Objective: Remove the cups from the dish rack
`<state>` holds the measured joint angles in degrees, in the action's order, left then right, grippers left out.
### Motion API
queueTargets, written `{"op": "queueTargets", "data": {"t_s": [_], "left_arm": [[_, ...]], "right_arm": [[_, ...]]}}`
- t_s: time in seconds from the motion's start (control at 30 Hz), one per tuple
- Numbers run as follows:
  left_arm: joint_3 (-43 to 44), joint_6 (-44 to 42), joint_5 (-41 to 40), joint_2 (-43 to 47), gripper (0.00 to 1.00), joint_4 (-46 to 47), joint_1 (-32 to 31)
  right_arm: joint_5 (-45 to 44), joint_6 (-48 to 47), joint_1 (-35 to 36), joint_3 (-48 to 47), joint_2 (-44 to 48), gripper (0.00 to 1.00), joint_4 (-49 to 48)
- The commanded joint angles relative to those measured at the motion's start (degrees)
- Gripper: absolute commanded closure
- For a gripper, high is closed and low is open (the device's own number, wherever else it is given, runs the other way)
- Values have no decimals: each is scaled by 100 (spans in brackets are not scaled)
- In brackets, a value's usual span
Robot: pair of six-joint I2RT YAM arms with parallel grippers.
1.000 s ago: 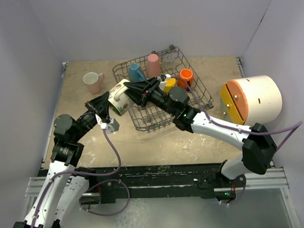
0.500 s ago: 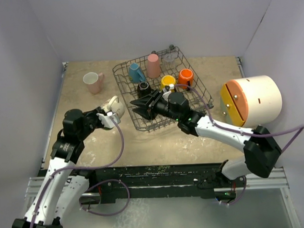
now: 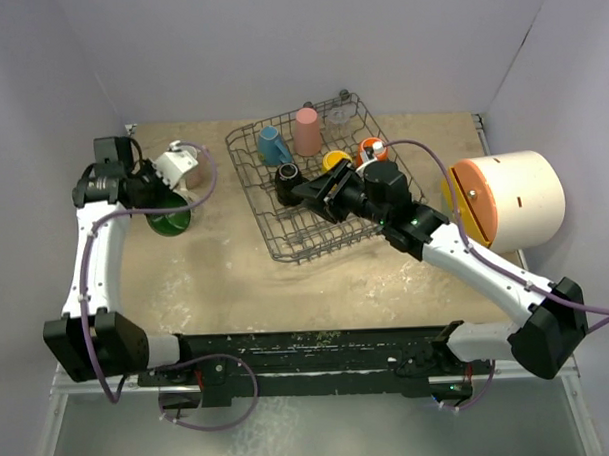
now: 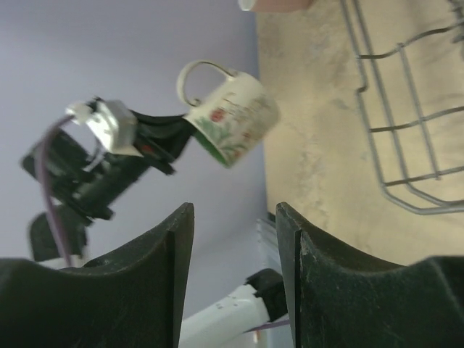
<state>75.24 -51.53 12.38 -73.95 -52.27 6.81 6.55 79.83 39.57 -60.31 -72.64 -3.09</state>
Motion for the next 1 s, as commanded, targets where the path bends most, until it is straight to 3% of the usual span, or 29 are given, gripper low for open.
{"op": "queueTargets", "data": {"t_s": [0.0, 0.2, 0.37, 0.57, 0.97], "left_arm": [[846, 437, -19, -486, 100, -112, 176], [1627, 837, -492, -1628, 100, -236, 395], [2192, 887, -587, -2587, 100, -378, 646], [2884, 1000, -731, -3528, 100, -300, 721], [4937, 1195, -942, -5343, 100, -546, 806]], "right_arm": [[-239, -699, -167, -90, 97, 48, 634], [-294, -1043, -363, 1, 195, 48, 837], [-1003, -1703, -385, -463, 184, 48, 1620], [-1614, -2494, -389, -858, 153, 39, 2021], [-1642, -3760, -502, -1341, -488, 34, 2093]]}}
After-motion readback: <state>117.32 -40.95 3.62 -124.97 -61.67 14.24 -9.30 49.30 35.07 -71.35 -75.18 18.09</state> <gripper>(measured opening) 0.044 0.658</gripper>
